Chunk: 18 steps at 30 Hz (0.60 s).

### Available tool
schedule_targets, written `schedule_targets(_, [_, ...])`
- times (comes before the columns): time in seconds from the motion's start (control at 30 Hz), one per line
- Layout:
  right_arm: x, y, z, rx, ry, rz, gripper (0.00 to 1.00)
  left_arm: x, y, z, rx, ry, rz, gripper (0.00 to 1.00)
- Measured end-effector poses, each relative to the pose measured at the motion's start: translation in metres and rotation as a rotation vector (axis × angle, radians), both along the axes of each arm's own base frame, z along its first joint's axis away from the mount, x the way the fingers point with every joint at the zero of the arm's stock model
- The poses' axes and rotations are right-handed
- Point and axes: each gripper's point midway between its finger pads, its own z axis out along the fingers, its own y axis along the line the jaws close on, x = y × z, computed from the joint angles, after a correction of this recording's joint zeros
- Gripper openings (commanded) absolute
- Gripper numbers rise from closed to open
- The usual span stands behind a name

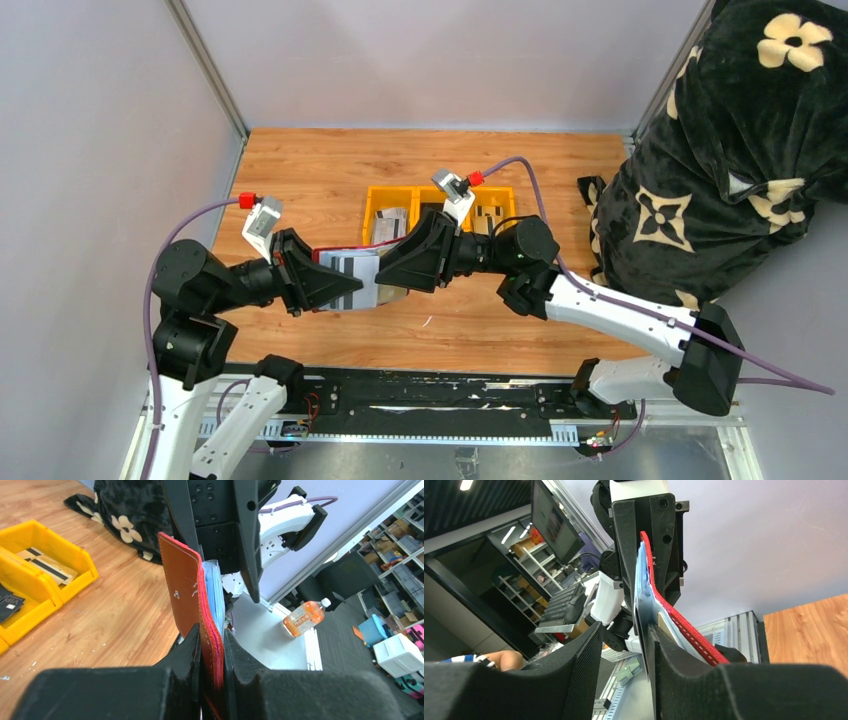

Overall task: Take the credit cards out of the card holder
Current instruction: Remove the credit card from the card holder.

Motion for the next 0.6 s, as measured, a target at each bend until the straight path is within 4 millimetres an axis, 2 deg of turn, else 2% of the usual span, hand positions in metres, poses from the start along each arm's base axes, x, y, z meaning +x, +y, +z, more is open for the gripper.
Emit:
schedule_targets(0.2, [0.000, 0.003, 0.004, 0.081, 0.041, 0.046, 0.22, -0.004, 0.000, 0.007, -0.019, -0.023, -0.009, 0.33])
schedule_targets(0.33, [0.004, 0.012, 0.000, 0.110, 0.084, 0.079, 0.07, -0.009, -0.001, 0.009, -0.026, -0.013, -0.036, 0.45])
schedule_targets(0.4, [0.005, 0.014, -0.002, 0.113, 0.091, 0.085, 0.01, -0.011, -0.001, 0.009, -0.028, 0.002, -0.052, 0.46])
schedule_targets(0.6, [0.003, 0.010, -0.001, 0.121, 0.095, 0.082, 0.00, -0.018, -0.003, 0.012, -0.037, 0.010, -0.094, 0.39])
